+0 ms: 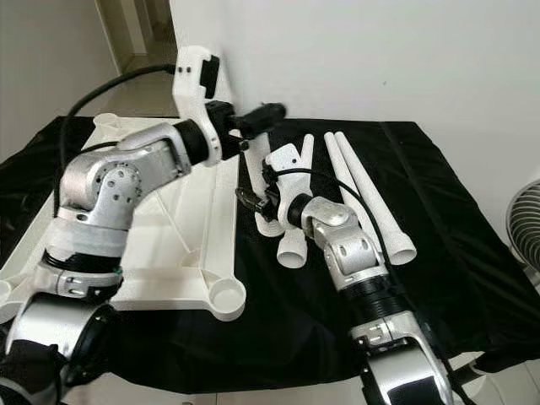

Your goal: Building children table

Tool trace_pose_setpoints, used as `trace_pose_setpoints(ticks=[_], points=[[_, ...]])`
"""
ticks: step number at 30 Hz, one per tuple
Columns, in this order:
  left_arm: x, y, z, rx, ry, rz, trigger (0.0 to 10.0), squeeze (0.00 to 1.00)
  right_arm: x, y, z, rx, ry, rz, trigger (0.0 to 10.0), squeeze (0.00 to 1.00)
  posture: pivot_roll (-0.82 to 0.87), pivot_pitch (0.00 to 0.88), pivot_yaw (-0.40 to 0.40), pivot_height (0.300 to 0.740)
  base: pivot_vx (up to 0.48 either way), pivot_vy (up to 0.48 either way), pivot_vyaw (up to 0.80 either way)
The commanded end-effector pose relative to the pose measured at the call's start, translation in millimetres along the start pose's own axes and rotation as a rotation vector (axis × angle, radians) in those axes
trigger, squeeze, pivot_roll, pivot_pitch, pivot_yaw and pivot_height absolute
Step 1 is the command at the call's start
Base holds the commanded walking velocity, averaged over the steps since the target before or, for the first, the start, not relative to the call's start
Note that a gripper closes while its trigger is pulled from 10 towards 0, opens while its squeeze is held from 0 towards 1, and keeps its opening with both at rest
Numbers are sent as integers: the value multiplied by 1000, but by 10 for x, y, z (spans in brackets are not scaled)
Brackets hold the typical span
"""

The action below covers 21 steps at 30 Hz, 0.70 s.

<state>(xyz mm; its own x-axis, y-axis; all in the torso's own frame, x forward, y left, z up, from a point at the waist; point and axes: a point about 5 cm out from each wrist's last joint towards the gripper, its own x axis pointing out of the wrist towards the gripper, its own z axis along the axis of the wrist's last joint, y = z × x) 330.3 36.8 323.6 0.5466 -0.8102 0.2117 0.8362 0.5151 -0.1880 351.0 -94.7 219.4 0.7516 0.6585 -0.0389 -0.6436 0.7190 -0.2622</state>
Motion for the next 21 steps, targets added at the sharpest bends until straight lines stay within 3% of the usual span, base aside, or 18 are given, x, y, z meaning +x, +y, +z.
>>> trace_pose_setpoints(ticks=[1, 8, 10, 12, 21], points=[[7, -118, -4, -17, -1, -102, 10000, 1000, 16, -29, 56, 27, -46, -68, 10000, 0, 5, 33, 19, 740, 0, 0, 0], [1, -107, -9, -1, 0, -73, 10000, 1000, 6, -20, 50, 160, -125, -196, 10000, 0, 5, 33, 22, 740, 0, 0, 0], [1, -107, -10, -3, -3, -70, 10000, 941, 6, -28, 39, 175, -126, -220, 10000, 0, 5, 33, 22, 740, 0, 0, 0], [-7, -136, 7, -10, -24, -86, 10000, 0, 5, -49, 22, 197, -131, -264, 10000, 0, 4, 32, 25, 740, 0, 0, 0], [-51, -92, -74, -23, -42, -16, 10000, 0, -37, -118, -44, 270, -141, -387, 10000, 0, 3, 33, 28, 740, 0, 0, 0]])
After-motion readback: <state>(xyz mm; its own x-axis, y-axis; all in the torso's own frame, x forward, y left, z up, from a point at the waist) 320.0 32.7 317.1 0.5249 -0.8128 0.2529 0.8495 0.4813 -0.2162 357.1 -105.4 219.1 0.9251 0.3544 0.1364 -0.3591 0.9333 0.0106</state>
